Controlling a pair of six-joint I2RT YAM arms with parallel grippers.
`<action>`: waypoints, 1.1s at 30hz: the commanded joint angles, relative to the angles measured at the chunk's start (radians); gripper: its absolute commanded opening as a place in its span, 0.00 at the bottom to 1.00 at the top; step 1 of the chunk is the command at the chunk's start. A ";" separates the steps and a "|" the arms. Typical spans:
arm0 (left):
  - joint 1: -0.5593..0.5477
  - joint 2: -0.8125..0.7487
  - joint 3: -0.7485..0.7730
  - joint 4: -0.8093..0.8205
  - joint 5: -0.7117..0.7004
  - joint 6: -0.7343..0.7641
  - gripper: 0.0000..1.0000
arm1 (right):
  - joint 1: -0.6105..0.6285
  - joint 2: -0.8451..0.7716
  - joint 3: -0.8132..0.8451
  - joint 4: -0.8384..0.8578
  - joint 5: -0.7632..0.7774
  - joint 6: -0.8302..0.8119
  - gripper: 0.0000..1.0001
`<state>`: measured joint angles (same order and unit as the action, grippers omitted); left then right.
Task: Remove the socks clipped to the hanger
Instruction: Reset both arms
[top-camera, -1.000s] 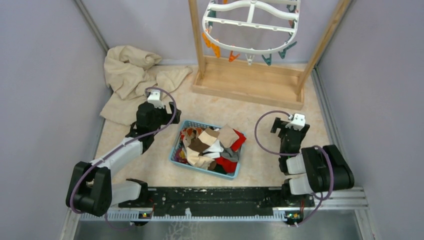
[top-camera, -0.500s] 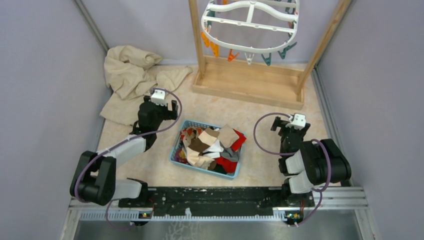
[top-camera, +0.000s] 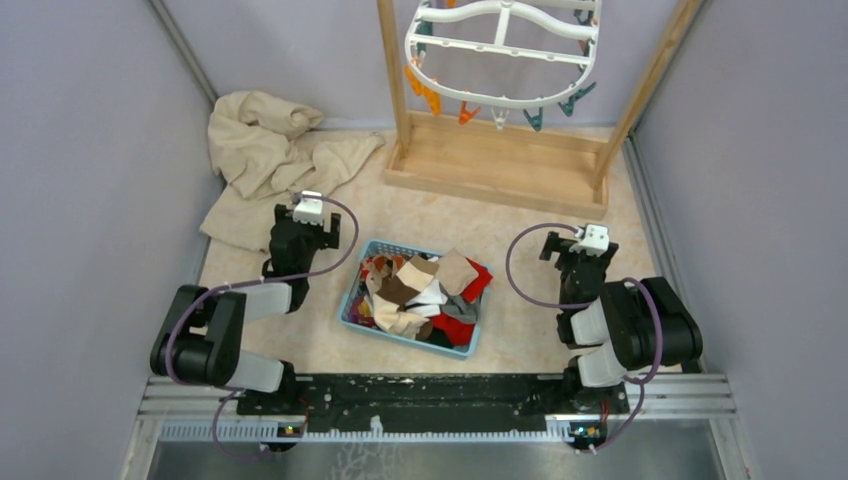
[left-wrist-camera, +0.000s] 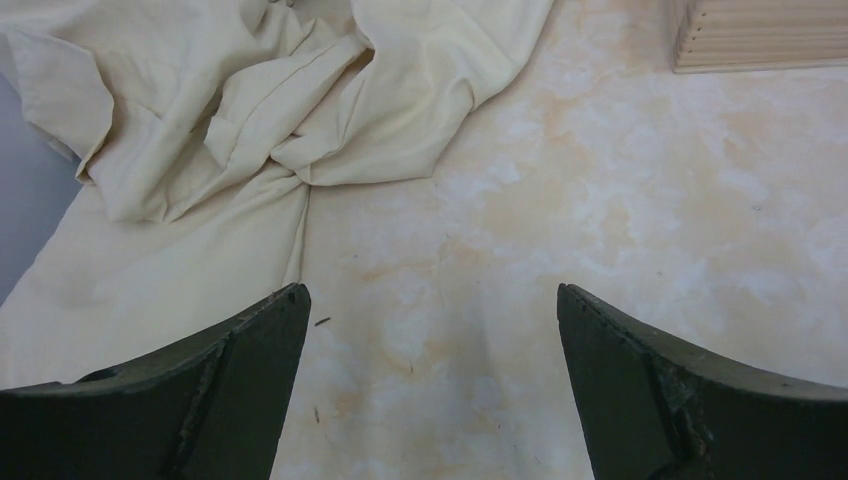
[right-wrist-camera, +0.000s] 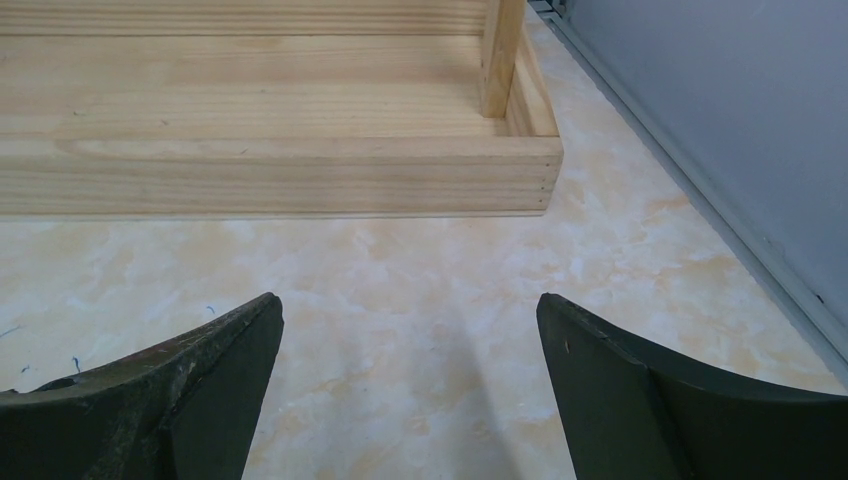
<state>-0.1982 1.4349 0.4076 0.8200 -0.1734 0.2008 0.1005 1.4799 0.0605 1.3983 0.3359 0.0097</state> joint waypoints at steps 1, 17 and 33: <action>0.030 -0.075 -0.079 0.157 0.076 -0.011 0.99 | -0.005 -0.012 0.012 0.055 -0.020 -0.005 0.99; 0.090 0.123 -0.245 0.578 0.159 -0.061 0.99 | -0.007 -0.014 0.013 0.053 -0.024 -0.004 0.98; 0.105 0.149 -0.161 0.432 0.123 -0.096 0.99 | -0.007 -0.016 0.104 -0.128 -0.048 -0.005 0.99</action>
<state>-0.1020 1.5875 0.2333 1.2469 -0.0452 0.1257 0.1005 1.4799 0.1204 1.3025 0.3183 0.0090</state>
